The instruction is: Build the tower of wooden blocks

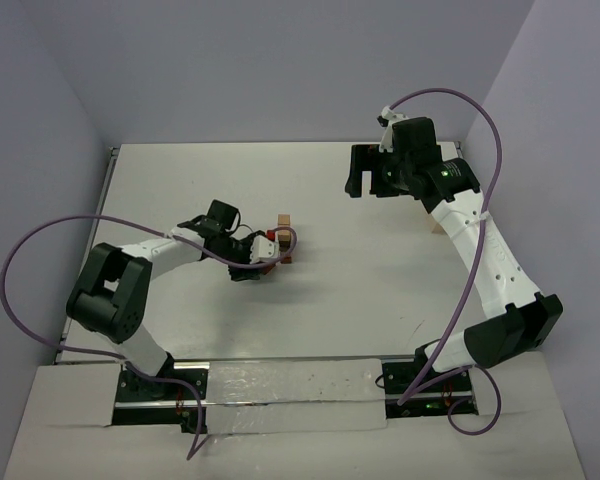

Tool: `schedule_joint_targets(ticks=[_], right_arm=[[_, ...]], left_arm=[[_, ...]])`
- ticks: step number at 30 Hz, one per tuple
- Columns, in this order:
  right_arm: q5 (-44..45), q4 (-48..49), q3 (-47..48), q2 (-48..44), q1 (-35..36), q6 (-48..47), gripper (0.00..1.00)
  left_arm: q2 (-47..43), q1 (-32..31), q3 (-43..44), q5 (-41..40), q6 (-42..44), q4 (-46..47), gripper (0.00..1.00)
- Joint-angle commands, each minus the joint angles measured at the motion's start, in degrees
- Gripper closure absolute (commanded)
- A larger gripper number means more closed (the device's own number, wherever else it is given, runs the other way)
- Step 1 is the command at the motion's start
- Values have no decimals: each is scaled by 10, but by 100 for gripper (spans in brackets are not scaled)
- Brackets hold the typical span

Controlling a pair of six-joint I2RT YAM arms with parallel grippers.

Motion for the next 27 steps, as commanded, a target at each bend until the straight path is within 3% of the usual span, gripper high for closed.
schedule_joint_targets(ticks=[1, 21, 27], right_arm=[[-3, 2, 2, -9, -3, -10, 0], [-3, 5, -5, -13, -3, -10, 0], [-2, 6, -7, -14, -4, -9, 0]], left_arm=[[7, -11, 10, -11, 0, 27, 34], [29, -34, 25, -27, -13, 26, 38], [35, -37, 31, -31, -15, 22, 43]])
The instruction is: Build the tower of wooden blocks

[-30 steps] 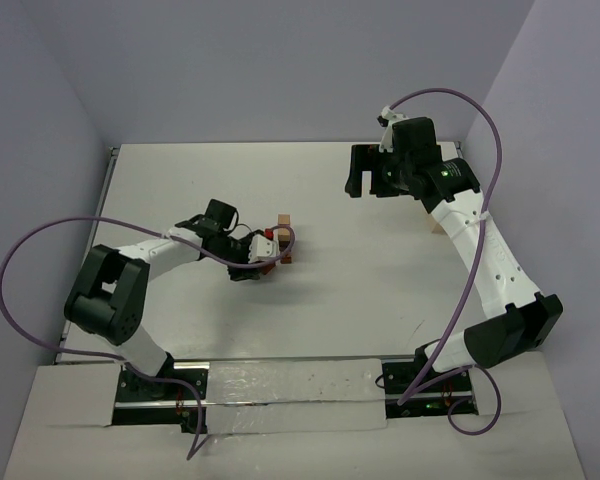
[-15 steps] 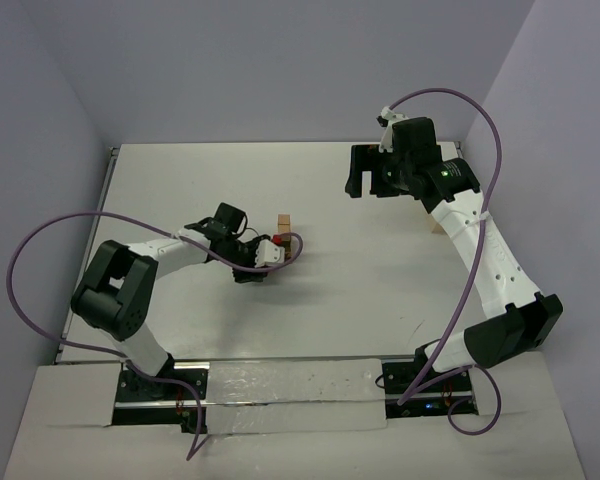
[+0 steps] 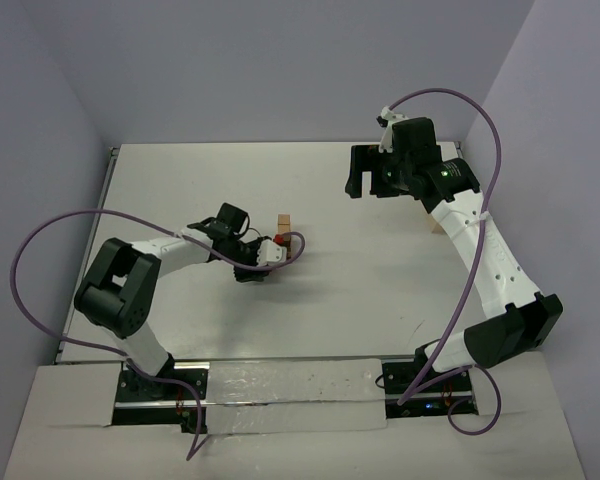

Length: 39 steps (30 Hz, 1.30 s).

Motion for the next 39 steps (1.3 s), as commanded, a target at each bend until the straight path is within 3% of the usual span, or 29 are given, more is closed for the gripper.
schedule_joint_targets(ticks=[1, 8, 17, 23, 25, 29, 35, 39], right_arm=[[-2, 6, -5, -14, -4, -3, 0], [-1, 7, -9, -16, -3, -3, 0], [-1, 9, -16, -25, -3, -3, 0], [-3, 16, -29, -57, -3, -4, 0], [-4, 19, -30, -73, -3, -5, 0], [-1, 23, -29, -98, -4, -5, 0], [-18, 49, -17, -126, -4, -5, 0], [-54, 94, 0, -136, -3, -5, 5]], left_arm=[[10, -6, 27, 2, -2, 6, 44], [16, -10, 34, -3, -7, 2, 53], [-9, -15, 26, 14, -29, -12, 75], [-101, -49, 12, 39, -142, -31, 94], [-159, -65, 17, 41, -219, -32, 99], [-239, -89, 43, 21, -397, -1, 100], [-322, -95, 109, -100, -771, 54, 100], [-342, -94, 169, -172, -906, 97, 100]])
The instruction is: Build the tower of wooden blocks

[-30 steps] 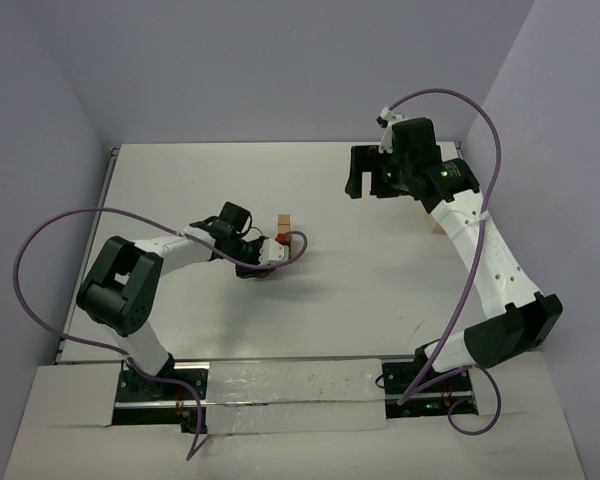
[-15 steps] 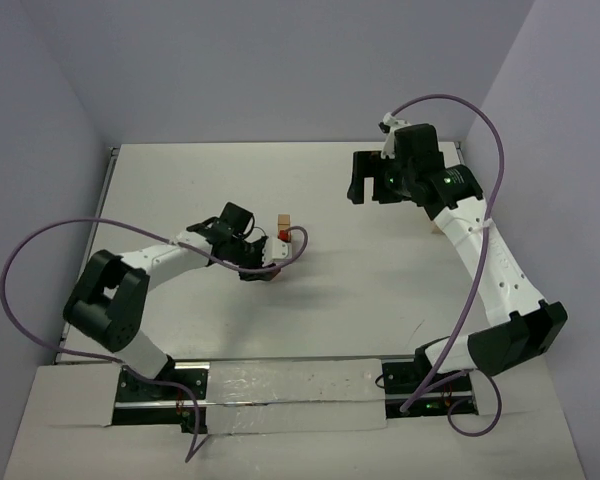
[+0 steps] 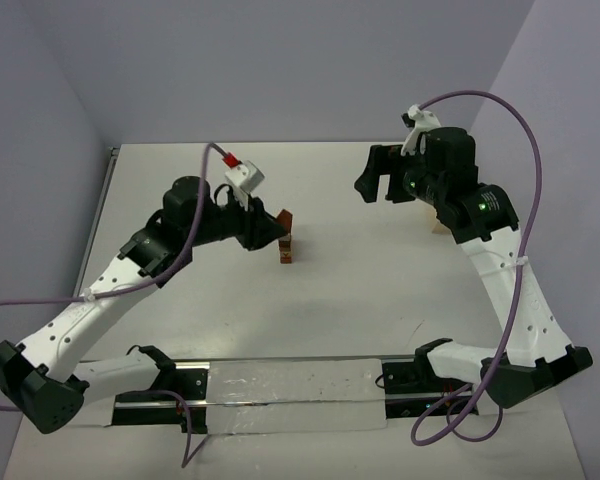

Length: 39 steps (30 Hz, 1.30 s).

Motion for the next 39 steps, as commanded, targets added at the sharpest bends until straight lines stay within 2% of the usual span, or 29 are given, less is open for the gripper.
schedule_joint_targets(ticks=[1, 5, 6, 9, 13, 17, 19, 22, 26, 30, 39], right_arm=[[-39, 84, 28, -15, -3, -4, 6], [-57, 121, 38, -13, -2, 8, 9], [-65, 126, 44, -5, -3, 23, 11], [-93, 122, 69, 15, -2, 83, 15], [-142, 132, 75, 41, -2, 182, 19], [-154, 172, 49, 48, 1, 236, 21], [-140, 198, 22, 47, 15, 241, 26], [-101, 213, 16, 54, 51, 214, 29], [-41, 237, 9, 63, 115, 171, 30], [-8, 241, 45, 87, 166, 154, 30], [70, 234, 98, 133, 238, 137, 32]], left_arm=[[-16, 0, 90, -112, -254, 67, 100], [-5, 4, 131, -133, -287, 88, 100], [-9, -4, 121, -137, -249, 101, 100], [-13, -40, 99, -237, -199, 93, 100], [-19, -47, 69, -336, -183, 95, 100], [-18, -38, 80, -372, -260, 80, 100], [-8, -22, 103, -381, -354, 53, 100], [1, 8, 126, -364, -429, 28, 100], [6, 36, 130, -328, -486, 22, 100], [11, 77, 128, -262, -579, 20, 100], [7, 110, 131, -229, -666, 11, 100]])
